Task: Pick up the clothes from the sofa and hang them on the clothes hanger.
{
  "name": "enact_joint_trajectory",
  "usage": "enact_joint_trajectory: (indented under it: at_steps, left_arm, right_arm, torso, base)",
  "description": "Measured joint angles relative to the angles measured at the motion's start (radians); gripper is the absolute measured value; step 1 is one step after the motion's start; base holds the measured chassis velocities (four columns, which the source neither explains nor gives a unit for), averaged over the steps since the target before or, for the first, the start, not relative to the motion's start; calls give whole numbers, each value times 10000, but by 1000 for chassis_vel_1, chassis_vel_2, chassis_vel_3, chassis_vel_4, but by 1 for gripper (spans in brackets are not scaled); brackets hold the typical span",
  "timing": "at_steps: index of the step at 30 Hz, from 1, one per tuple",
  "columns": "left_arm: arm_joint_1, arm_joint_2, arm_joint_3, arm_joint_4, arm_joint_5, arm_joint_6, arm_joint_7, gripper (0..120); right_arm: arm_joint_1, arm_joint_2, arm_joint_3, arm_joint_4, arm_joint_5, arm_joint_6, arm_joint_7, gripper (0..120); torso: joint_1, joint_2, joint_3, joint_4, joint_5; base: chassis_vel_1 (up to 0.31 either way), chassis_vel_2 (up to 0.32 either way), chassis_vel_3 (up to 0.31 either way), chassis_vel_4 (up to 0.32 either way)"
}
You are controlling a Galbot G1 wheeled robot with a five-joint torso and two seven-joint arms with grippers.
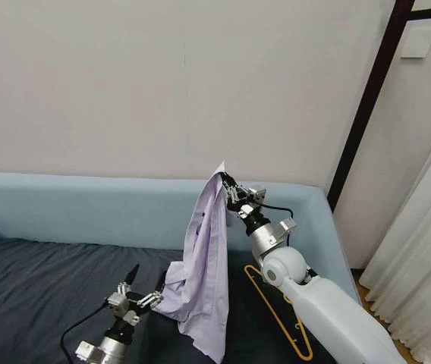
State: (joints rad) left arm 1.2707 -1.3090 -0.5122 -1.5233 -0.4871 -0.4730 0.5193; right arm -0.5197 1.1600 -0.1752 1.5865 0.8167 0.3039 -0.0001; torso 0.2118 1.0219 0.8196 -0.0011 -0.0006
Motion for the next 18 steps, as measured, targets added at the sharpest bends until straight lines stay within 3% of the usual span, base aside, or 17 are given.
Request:
enact_joint_trajectory:
  at_steps: [12, 18]
  left_arm:
    - [-1883, 2, 715, 2413, -69, -259, 604, 100]
    - [-2869, -203, 794, 3716, -780, -251, 1160, 100]
  right_arm:
    - [142, 258, 73, -434, 18, 10, -136, 0]
    - [37, 321, 74, -355, 105, -4, -101, 0]
  torso:
    - [1, 0, 1, 0, -1]
    - [2, -1, 0, -1, 2]
  base:
    - [0, 0, 0, 0]
    - [0, 0, 0, 0]
